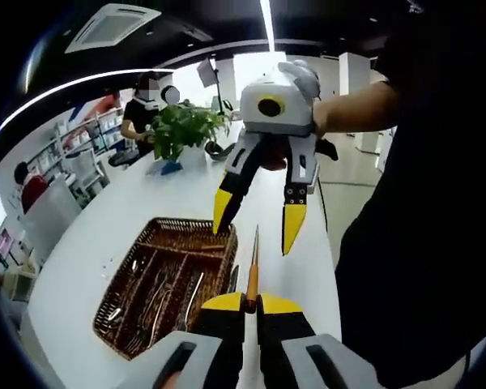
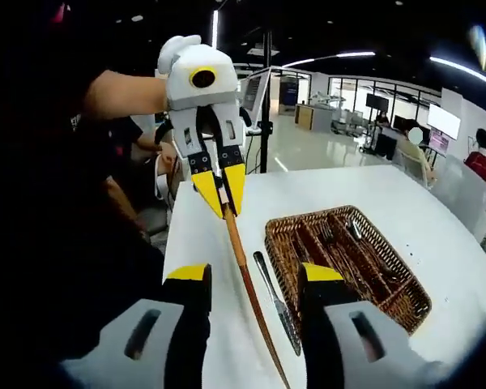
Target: Arrange the knives, forks, and spoons in their matching storage slots by inserting each utensil handle-first until every utensil is classified and aligned in the correct compartment
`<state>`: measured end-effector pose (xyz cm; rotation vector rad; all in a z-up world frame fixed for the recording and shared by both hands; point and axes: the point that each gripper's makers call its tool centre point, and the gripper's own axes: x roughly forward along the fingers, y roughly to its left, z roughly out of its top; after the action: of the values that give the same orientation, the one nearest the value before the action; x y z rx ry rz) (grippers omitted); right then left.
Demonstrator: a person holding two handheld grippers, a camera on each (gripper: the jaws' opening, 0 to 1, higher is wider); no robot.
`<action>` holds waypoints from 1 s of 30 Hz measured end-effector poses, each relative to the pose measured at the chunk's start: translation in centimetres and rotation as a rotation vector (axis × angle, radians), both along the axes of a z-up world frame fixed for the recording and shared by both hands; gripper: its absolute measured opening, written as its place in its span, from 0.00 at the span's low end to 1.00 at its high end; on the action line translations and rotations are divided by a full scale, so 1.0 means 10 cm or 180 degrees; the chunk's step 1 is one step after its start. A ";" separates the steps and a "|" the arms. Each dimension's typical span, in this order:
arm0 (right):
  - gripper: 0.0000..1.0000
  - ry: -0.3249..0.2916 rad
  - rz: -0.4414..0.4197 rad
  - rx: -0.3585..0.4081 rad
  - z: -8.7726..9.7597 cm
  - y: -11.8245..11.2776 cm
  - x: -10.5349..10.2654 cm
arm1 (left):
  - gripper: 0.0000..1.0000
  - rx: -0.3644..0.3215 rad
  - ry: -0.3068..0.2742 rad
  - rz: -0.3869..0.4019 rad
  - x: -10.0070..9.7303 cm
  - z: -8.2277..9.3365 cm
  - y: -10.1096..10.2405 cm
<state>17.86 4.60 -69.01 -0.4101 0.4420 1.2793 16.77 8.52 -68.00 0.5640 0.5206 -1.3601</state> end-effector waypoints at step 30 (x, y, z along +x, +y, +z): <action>0.06 0.0080 0.0287 -0.0077 -0.05 0.19 -0.08 | 0.03 -0.0181 -0.0091 -0.0121 -0.05 0.19 -0.13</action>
<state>17.06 6.46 -69.53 -0.4388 0.4650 1.3688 16.28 7.25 -66.08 0.5485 0.4484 -1.3968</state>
